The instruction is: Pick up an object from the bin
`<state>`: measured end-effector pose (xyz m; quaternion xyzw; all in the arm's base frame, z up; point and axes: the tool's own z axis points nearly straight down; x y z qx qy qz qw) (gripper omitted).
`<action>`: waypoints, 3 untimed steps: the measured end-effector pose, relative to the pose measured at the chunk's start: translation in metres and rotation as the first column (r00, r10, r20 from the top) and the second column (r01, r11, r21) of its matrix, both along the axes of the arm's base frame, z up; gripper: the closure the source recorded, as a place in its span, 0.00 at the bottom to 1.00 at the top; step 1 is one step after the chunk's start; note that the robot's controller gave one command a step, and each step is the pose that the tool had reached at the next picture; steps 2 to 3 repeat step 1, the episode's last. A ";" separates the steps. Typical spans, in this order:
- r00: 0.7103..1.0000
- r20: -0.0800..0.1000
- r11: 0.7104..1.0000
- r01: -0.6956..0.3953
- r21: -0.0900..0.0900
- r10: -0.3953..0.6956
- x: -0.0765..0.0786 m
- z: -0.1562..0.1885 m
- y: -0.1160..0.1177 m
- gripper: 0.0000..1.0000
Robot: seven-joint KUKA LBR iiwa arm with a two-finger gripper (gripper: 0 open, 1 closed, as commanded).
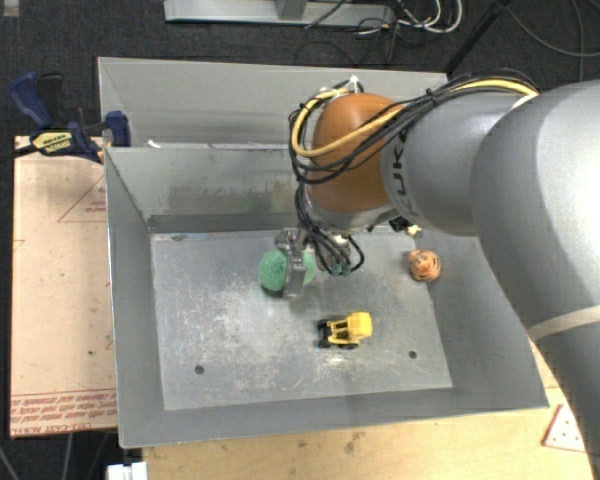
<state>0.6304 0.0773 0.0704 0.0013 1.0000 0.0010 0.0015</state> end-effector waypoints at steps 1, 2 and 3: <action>0.999 0.010 0.999 -0.034 0.000 0.034 -0.003 0.186 0.019 1.00; 0.999 0.010 0.999 -0.034 0.000 0.034 -0.003 0.186 0.019 1.00; 0.999 0.010 0.999 -0.034 0.000 0.034 -0.003 0.186 0.019 1.00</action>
Offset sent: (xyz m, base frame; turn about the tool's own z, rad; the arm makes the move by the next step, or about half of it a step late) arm 0.0000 0.0000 0.0000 0.0000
